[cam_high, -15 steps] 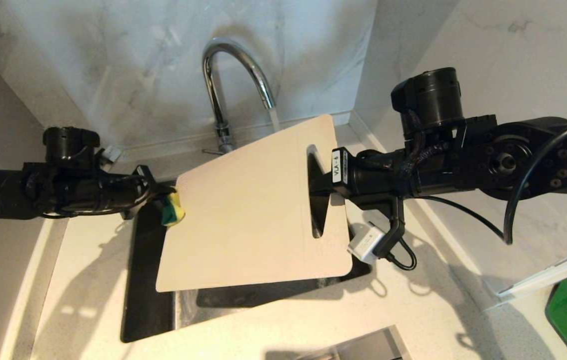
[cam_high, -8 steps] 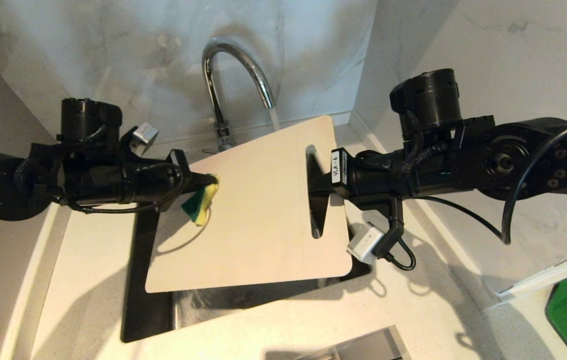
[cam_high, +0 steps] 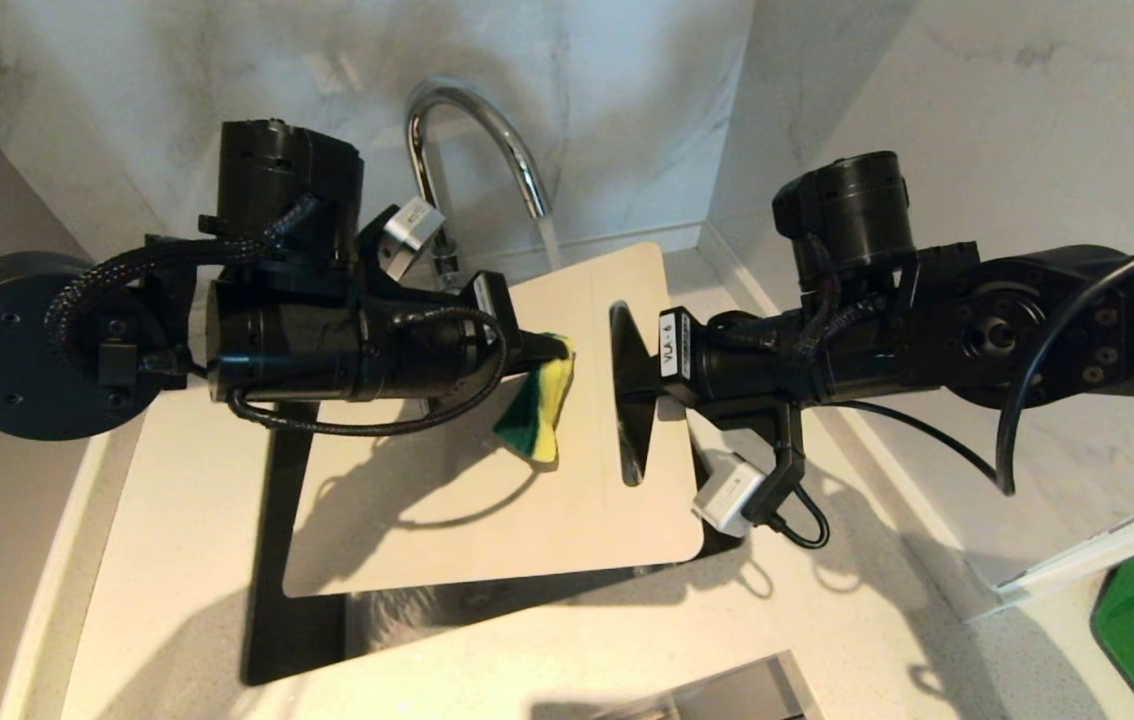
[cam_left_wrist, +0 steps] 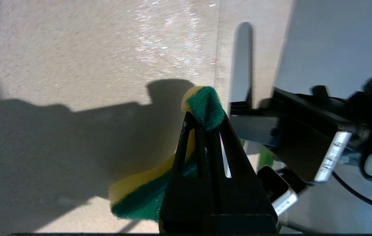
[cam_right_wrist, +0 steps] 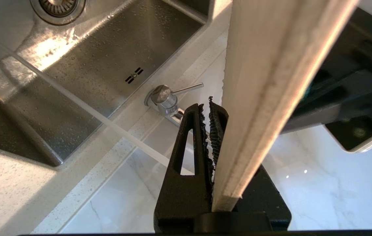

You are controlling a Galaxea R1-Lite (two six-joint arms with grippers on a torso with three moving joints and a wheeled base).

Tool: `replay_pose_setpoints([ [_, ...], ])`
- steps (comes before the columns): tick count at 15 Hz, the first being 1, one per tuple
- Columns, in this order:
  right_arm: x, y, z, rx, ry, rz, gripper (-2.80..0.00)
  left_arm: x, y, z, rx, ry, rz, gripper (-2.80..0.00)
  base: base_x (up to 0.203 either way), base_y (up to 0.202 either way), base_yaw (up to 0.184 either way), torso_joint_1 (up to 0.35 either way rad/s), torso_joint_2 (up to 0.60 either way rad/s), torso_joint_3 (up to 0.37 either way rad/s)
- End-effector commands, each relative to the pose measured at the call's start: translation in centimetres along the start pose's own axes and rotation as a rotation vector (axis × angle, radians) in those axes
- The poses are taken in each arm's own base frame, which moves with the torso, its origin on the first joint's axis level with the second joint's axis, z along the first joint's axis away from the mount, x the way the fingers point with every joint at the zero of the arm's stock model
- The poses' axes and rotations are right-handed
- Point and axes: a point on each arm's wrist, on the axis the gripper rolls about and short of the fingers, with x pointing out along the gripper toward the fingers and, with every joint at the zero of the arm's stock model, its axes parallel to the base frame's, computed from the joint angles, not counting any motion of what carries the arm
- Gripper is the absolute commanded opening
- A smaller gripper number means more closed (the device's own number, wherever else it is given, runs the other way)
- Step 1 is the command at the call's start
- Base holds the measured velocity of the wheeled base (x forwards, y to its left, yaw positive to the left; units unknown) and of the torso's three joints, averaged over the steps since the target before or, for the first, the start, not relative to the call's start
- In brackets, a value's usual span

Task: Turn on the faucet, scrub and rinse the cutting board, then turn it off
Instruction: Scrub the cutting board underwater

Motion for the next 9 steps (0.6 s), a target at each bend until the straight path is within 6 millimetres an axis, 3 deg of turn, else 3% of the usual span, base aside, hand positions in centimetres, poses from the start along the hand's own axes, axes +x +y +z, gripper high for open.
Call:
replay_pose_setpoints([
  [1,-0.1,-0.1,0.1,-0.015,-0.002,-0.003,-2.8,0.8,0.7,-0.6,-0.017,0.025,0.021,-2.8,0.0,0.0,0.0,0.0,0.0,0.0],
  [5,-0.3,-0.2,0.0,0.002,0.006,-0.008,-2.8,-0.3,4.7,-0.4,-0.066,0.024,0.132,-2.8,0.0,0.0,0.0,0.0,0.0,0.0],
  [9,-0.4,-0.3,-0.1,0.002,0.009,-0.009,-2.8,-2.4,9.1,1.1,-0.123,-0.002,0.19,-2.8,0.0,0.0,0.0,0.0,0.0,0.0],
])
